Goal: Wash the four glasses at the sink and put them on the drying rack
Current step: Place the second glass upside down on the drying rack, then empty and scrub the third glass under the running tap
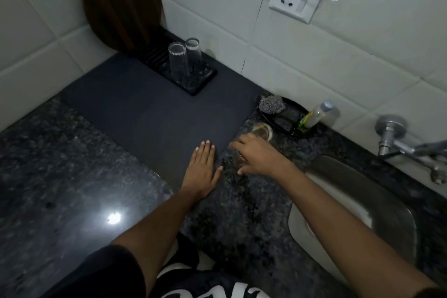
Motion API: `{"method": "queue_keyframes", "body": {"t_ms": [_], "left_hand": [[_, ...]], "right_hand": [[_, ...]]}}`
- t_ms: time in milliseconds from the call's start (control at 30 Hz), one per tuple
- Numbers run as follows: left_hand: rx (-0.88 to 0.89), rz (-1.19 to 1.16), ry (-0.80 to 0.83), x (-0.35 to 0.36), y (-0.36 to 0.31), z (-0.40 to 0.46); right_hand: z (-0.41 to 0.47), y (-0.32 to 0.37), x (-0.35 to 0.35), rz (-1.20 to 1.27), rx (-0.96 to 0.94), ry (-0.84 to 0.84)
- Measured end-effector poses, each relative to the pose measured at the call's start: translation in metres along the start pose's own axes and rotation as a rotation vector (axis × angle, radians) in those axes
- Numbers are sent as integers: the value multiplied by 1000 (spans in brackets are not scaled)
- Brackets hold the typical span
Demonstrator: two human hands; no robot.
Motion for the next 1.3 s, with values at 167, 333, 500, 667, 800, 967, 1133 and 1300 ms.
{"method": "queue_keyframes", "body": {"t_ms": [167, 333, 500, 667, 800, 967, 1133, 1300], "left_hand": [[-49, -7, -4, -1, -11, -4], [-43, -76, -30, -5, -24, -4], [94, -99, -60, -12, -51, -10], [171, -157, -131, -22, -101, -8], [261, -217, -192, -31, -171, -7], [292, -408, -222, -55, -284, 11], [228, -547, -111, -81, -374, 49], [137, -631, -23, -106, -421, 96]], "right_hand": [[-6, 4, 1, -91, 11, 13], [-18, 0, 8, 44, 88, -84], [-75, -19, 28, 488, 323, -337], [-156, -48, 37, 736, 598, -639], [-225, -73, 46, 833, 730, -836], [-302, -105, 50, 907, 844, -1016], [-350, -142, 52, 908, 949, -1179], [-362, -167, 42, 824, 943, -1162]]}}
Point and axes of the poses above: each hand's wrist, its own z-axis towards the middle knuckle, its own x-axis out of the palm, y = z × x, the point moved 1 cm from there along z, towards the middle knuckle, and after that the axes turned 5 degrees about z, right-handed, at the moved point
